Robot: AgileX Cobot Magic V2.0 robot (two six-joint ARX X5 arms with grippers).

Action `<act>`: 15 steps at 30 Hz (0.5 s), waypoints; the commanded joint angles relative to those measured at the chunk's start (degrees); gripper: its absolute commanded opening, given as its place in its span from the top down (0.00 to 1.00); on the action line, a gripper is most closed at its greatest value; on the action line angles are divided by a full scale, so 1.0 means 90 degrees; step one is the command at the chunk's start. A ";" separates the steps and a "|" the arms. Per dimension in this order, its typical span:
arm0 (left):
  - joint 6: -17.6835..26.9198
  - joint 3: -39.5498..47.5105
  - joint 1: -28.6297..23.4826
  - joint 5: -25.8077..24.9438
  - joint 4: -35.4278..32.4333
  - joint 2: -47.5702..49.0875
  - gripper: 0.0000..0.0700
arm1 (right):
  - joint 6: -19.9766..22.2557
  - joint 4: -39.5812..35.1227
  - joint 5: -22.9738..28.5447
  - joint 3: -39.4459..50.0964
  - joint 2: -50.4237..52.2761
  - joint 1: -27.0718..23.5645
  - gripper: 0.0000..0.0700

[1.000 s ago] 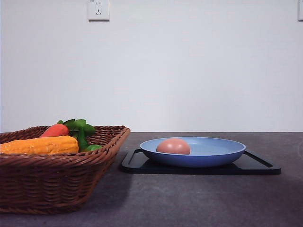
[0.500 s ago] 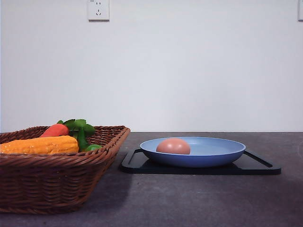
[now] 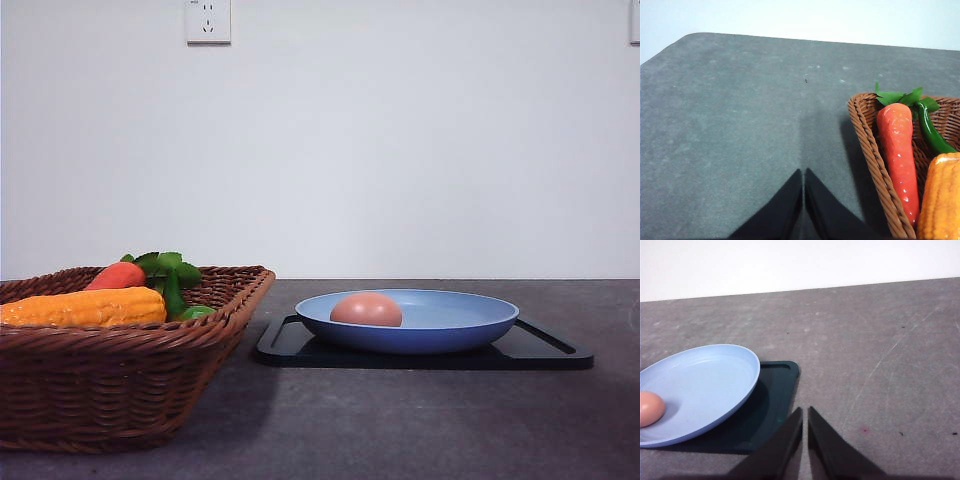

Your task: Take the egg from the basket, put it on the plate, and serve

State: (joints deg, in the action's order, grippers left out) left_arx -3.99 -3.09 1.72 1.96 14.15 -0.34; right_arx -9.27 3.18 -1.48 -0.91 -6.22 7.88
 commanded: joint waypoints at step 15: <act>-0.0012 0.0041 -0.0015 0.0002 0.0231 0.0017 1.00 | -0.0062 -0.0075 0.0019 0.0029 0.0010 0.0027 1.00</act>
State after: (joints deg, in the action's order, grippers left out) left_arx -3.99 -3.09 1.72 1.96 14.15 -0.34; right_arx -9.28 3.18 -1.48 -0.91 -6.22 7.88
